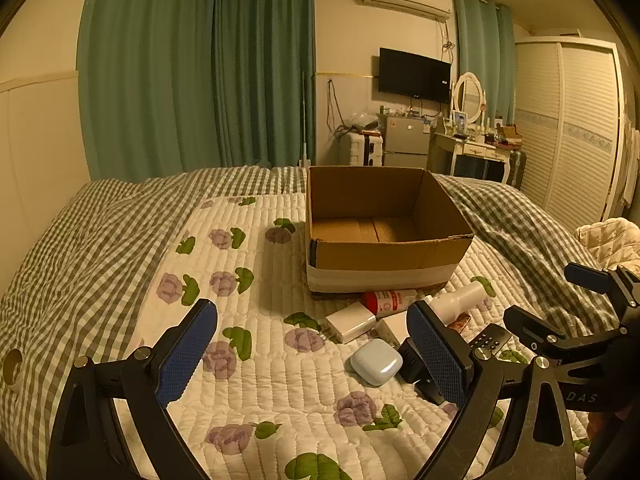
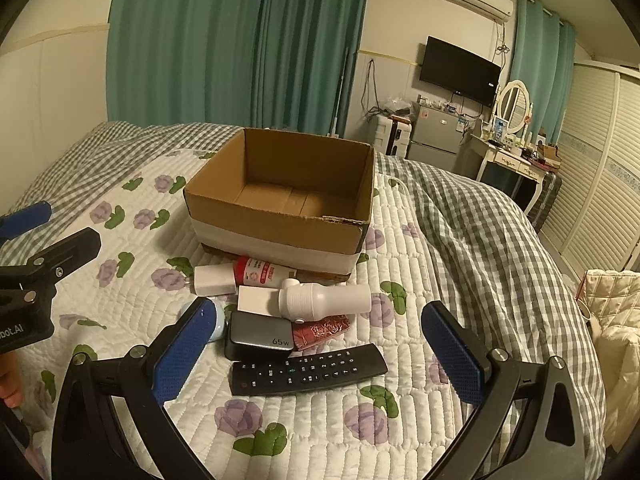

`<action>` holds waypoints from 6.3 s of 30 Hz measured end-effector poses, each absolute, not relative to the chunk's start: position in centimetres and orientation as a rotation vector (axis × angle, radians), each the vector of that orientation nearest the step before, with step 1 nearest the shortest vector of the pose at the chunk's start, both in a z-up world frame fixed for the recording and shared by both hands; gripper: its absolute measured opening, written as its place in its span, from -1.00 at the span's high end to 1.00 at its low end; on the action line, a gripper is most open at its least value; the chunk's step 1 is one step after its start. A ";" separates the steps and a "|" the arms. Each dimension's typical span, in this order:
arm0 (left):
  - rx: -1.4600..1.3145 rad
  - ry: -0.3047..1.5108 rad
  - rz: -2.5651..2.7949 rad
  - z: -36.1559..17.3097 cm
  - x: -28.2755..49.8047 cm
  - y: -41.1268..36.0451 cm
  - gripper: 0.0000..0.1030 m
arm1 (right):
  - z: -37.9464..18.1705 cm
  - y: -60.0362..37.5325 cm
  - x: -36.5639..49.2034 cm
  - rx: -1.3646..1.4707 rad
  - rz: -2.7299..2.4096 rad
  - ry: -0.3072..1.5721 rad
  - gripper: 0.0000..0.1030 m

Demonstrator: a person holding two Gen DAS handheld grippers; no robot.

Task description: Organize rigid objects

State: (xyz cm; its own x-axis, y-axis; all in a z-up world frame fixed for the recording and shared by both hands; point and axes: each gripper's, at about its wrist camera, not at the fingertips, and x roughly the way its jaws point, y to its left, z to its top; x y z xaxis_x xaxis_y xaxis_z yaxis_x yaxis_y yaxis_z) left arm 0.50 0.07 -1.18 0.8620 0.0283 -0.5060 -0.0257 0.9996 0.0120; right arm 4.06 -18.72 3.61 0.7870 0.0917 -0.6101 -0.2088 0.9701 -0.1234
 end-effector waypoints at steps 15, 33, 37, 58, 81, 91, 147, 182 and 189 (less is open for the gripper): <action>0.012 0.624 0.079 -4.3 2.5 1.7 -0.90 | -0.7 -18.0 7.5 -0.175 0.253 0.806 -1.00; 0.006 0.721 0.043 -6.3 5.5 0.4 -0.90 | -7.0 -16.3 12.3 -0.034 0.374 1.035 -0.33; 0.018 0.785 0.008 -6.9 7.4 -1.6 -0.90 | -4.0 -18.4 11.9 0.002 0.326 0.956 -0.33; 0.045 0.935 -0.134 -7.7 9.2 -4.2 -0.13 | -0.5 -20.9 11.3 -0.042 0.225 0.885 -0.33; 0.066 0.679 -0.105 4.4 22.6 -2.9 -0.13 | 14.5 -18.1 24.4 -0.171 0.308 0.652 -0.32; 0.051 0.769 -0.131 -2.7 25.5 -3.9 -0.22 | 5.4 -18.6 30.3 -0.093 0.364 0.707 -0.39; 0.083 0.868 -0.035 -8.0 6.7 1.8 -0.71 | -5.3 -22.4 12.5 0.074 0.007 1.134 0.59; 0.253 0.891 -0.348 -9.7 15.4 -14.8 -0.32 | -4.3 -30.1 14.5 0.200 -0.015 1.005 0.64; 0.208 0.828 -0.318 -5.5 11.3 -12.8 -0.32 | -0.9 -29.7 12.0 0.161 -0.019 0.942 0.64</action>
State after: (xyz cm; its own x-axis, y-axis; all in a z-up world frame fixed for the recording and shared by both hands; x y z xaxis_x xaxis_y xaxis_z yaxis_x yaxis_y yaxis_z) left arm 11.25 -12.80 -5.50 0.6332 -0.1953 -0.7489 0.3558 0.9328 0.0576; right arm 12.01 -29.68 -0.86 0.5887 0.0543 -0.8065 0.0862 0.9878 0.1294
